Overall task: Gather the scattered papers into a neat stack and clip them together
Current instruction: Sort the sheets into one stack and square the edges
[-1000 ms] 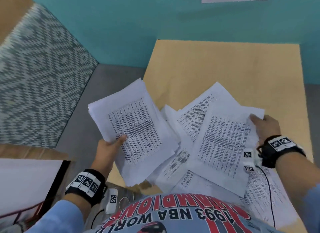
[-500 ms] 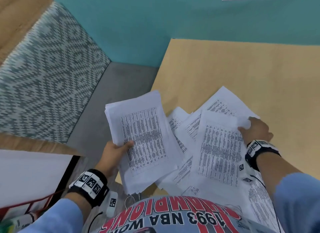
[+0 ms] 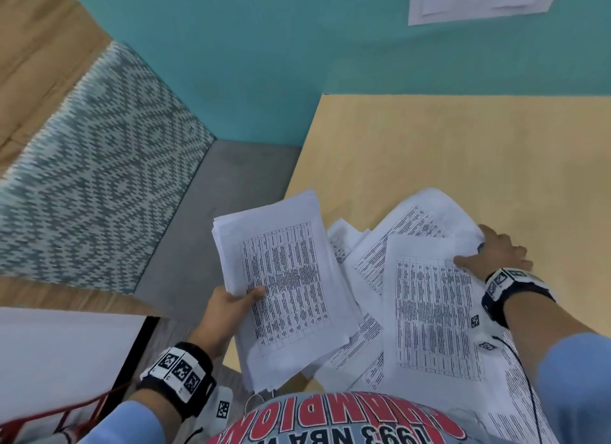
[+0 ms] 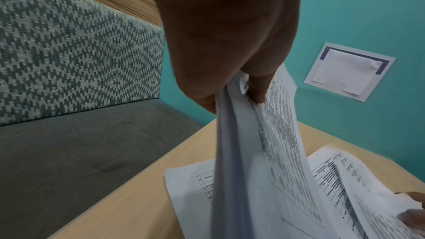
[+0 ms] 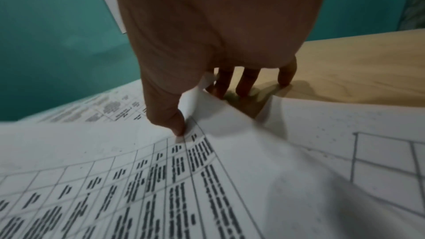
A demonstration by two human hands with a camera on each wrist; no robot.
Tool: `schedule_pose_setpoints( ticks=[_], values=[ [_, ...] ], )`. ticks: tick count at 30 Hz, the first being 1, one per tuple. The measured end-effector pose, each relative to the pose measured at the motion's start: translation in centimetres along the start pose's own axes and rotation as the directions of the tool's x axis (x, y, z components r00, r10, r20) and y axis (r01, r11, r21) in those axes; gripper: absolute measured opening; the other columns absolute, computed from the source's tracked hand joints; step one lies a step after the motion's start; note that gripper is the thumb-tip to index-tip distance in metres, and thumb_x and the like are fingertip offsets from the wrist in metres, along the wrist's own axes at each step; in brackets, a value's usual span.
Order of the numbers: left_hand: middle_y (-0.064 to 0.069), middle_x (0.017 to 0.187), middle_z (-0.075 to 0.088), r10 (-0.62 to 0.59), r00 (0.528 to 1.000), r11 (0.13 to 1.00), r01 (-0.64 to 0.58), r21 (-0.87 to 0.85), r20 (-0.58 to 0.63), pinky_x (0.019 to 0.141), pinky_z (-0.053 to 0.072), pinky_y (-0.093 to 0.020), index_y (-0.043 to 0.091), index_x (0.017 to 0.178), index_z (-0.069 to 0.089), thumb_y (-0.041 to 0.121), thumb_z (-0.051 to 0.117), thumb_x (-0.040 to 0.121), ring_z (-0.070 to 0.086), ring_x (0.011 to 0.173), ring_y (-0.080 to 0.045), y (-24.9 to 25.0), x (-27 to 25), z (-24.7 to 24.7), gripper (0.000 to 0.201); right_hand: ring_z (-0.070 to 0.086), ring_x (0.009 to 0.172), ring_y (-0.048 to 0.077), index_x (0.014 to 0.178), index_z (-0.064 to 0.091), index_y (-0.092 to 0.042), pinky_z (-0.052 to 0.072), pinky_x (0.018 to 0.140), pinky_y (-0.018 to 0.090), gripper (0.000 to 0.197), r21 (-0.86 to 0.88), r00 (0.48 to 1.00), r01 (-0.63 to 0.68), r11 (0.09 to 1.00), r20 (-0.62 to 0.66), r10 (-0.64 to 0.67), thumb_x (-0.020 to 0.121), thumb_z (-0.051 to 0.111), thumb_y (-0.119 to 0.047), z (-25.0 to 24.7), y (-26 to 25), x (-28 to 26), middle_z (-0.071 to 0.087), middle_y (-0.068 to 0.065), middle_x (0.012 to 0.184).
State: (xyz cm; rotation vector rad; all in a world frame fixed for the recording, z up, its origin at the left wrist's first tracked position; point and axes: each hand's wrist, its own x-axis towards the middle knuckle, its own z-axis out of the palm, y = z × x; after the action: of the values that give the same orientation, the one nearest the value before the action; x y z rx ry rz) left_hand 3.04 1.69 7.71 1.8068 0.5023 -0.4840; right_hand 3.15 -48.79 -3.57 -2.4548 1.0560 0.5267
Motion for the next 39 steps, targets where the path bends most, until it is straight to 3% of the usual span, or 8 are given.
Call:
schedule_pose_setpoints(
  ticks=[8, 13, 17, 21, 24, 29, 35, 39],
  values=[
    [-0.013, 0.111, 0.084, 0.049, 0.999, 0.999, -0.049, -0.005, -0.013, 0.095, 0.063, -0.058, 0.001, 0.119, 0.077, 0.019, 0.085, 0.09, 0.081, 0.101, -0.036, 0.5, 0.2, 0.6, 0.035, 0.068, 0.092, 0.034, 0.109, 0.071, -0.006, 0.05, 0.081, 0.034, 0.027, 0.491, 0.983, 0.086, 0.867, -0.185, 0.007, 0.092, 0.072, -0.027, -0.7, 3.3, -2.6, 0.071, 0.013, 0.095],
    [-0.021, 0.108, 0.082, 0.05, 0.998, 0.997, -0.047, 0.059, -0.045, 0.093, 0.063, -0.061, 0.001, 0.11, 0.078, 0.025, 0.089, 0.086, 0.079, 0.099, -0.043, 0.4, 1.3, 1.5, 0.036, 0.041, 0.066, 0.023, 0.07, 0.049, -0.01, 0.028, 0.054, 0.031, 0.042, 0.653, 0.91, 0.217, 0.726, -0.405, 0.092, 0.103, 0.058, -0.033, -5.6, 5.5, -6.5, 0.045, 0.013, 0.066],
    [-0.02, 0.091, 0.071, 0.098, 0.995, 0.992, -0.096, 0.083, -0.025, 0.08, 0.06, -0.049, 0.005, 0.094, 0.072, 0.023, 0.088, 0.087, 0.07, 0.087, -0.034, 0.6, 1.8, 3.1, 0.025, 0.055, 0.09, 0.02, 0.112, 0.061, 0.003, 0.046, 0.077, 0.031, 0.049, 0.712, 0.844, 0.29, 0.639, -0.505, 0.18, 0.101, 0.058, -0.044, -11.4, 8.6, -9.8, 0.065, 0.017, 0.103],
    [-0.014, 0.097, 0.063, 0.151, 0.988, 0.984, -0.151, 0.097, 0.006, 0.076, 0.054, -0.044, 0.01, 0.096, 0.065, 0.024, 0.086, 0.09, 0.065, 0.089, -0.028, 0.8, 1.9, 4.9, 0.026, 0.065, 0.083, 0.006, 0.112, 0.06, -0.013, 0.058, 0.083, 0.026, 0.035, 0.709, 0.812, 0.376, 0.597, -0.563, 0.157, 0.094, 0.071, -0.041, -15.7, 11.7, -14.0, 0.072, 0.014, 0.109],
    [-0.01, 0.089, 0.075, 0.167, 0.985, 0.98, -0.17, 0.103, 0.037, 0.073, 0.056, -0.036, 0.008, 0.097, 0.071, 0.022, 0.085, 0.091, 0.069, 0.081, -0.027, 1.2, 1.7, 6.5, 0.02, 0.068, 0.068, -0.009, 0.099, 0.063, -0.027, 0.055, 0.064, 0.01, 0.012, 0.729, 0.877, 0.414, 0.546, -0.481, -0.023, 0.095, 0.074, -0.025, -17.8, 12.5, -17.5, 0.076, -0.01, 0.094],
    [0.001, 0.08, 0.077, 0.194, 0.978, 0.976, -0.2, 0.09, 0.071, 0.074, 0.059, -0.035, 0.008, 0.1, 0.072, 0.014, 0.082, 0.092, 0.07, 0.076, -0.019, 2.2, 0.4, 9.2, 0.014, 0.069, 0.055, 0.004, 0.093, 0.068, -0.015, 0.056, 0.051, 0.016, 0.008, 0.849, 0.968, 0.23, 0.476, -0.151, -0.2, 0.092, 0.069, -0.023, -18.7, 14.1, -20.9, 0.079, -0.001, 0.078],
    [-0.006, 0.097, 0.076, 0.22, 0.972, 0.972, -0.225, 0.06, 0.079, 0.072, 0.061, -0.035, 0.0, 0.125, 0.069, 0.015, 0.082, 0.092, 0.073, 0.082, -0.02, 2.4, -0.9, 9.8, 0.039, 0.071, 0.063, 0.013, 0.09, 0.072, -0.014, 0.057, 0.068, 0.038, 0.037, 0.514, 0.992, 0.125, 0.848, -0.075, -0.101, 0.094, 0.067, -0.051, -16.1, 15.6, -19.2, 0.079, 0.008, 0.085],
    [-0.01, 0.106, 0.081, 0.21, 0.976, 0.973, -0.215, 0.087, 0.063, 0.096, 0.061, -0.054, 0.015, 0.11, 0.075, 0.022, 0.084, 0.091, 0.078, 0.096, -0.031, 2.1, -1.4, 8.5, 0.022, 0.068, 0.08, -0.001, 0.095, 0.072, -0.024, 0.047, 0.069, 0.028, 0.039, 0.353, 0.912, 0.338, 0.873, 0.105, -0.396, 0.075, 0.084, -0.054, -15.3, 13.8, -22.8, 0.077, -0.007, 0.09]
  ],
)
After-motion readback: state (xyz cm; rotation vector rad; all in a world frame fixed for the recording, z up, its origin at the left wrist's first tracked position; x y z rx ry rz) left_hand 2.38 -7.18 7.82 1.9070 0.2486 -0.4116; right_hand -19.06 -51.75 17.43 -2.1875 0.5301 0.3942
